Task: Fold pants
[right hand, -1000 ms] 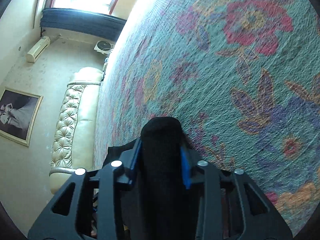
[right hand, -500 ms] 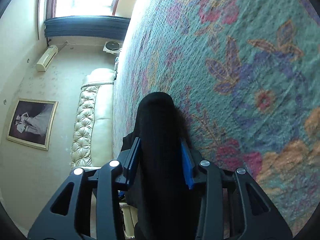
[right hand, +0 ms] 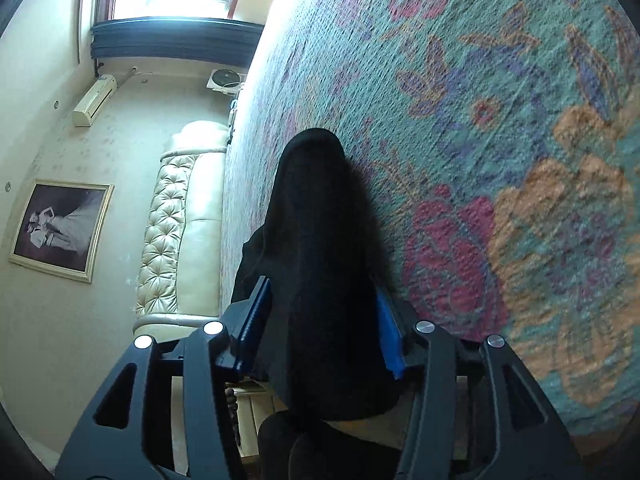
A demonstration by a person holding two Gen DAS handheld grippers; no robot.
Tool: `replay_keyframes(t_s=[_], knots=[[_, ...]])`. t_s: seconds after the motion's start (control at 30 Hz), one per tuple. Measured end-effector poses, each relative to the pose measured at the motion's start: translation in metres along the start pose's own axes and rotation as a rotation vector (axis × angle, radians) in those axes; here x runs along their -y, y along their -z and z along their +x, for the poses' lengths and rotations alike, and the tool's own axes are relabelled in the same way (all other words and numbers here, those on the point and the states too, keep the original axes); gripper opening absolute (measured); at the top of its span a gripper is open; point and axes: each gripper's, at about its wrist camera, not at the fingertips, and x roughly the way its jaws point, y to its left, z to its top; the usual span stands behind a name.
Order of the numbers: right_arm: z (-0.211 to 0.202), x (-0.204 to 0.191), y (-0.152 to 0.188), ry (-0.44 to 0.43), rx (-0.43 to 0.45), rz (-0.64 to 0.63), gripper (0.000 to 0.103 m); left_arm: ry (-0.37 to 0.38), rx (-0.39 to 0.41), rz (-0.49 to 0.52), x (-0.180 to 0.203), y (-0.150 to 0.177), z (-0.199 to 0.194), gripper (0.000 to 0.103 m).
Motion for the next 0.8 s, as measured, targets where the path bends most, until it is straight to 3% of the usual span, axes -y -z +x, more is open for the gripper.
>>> replay_keyframes(t_s=[0.13, 0.2, 0.33, 0.43, 0.5, 0.57, 0.63, 0.73, 0.8], knots=[[-0.009, 0.010, 0.011, 0.011, -0.011, 0.005, 0.044, -0.002, -0.001, 0.006, 0.001, 0.000, -0.001, 0.094], [-0.008, 0.012, 0.015, 0.082, -0.019, -0.024, 0.025, 0.000, -0.001, 0.003, 0.000, 0.000, -0.001, 0.094], [-0.009, 0.014, 0.019, 0.095, 0.005, -0.030, 0.024, 0.000, -0.002, 0.007, 0.000, -0.001, -0.001, 0.094], [-0.016, 0.005, 0.022, 0.100, 0.047, -0.025, 0.037, 0.006, -0.004, 0.007, 0.000, -0.002, -0.002, 0.094], [-0.026, -0.010, 0.025, 0.195, 0.128, -0.083, 0.056, 0.012, -0.004, 0.003, -0.001, -0.002, -0.002, 0.094], [-0.033, -0.031, 0.033, 0.300, 0.202, -0.151, 0.063, 0.017, -0.005, -0.001, -0.003, -0.003, -0.002, 0.094], [-0.032, -0.054, 0.043, 0.349, 0.232, -0.222, 0.067, 0.024, -0.006, -0.003, -0.006, -0.004, -0.004, 0.094], [-0.017, -0.083, 0.060, 0.397, 0.230, -0.296, 0.079, 0.053, -0.012, -0.031, -0.010, -0.007, -0.009, 0.094], [0.001, -0.096, 0.069, 0.420, 0.182, -0.338, 0.086, 0.103, -0.005, -0.105, -0.020, -0.009, -0.016, 0.094]])
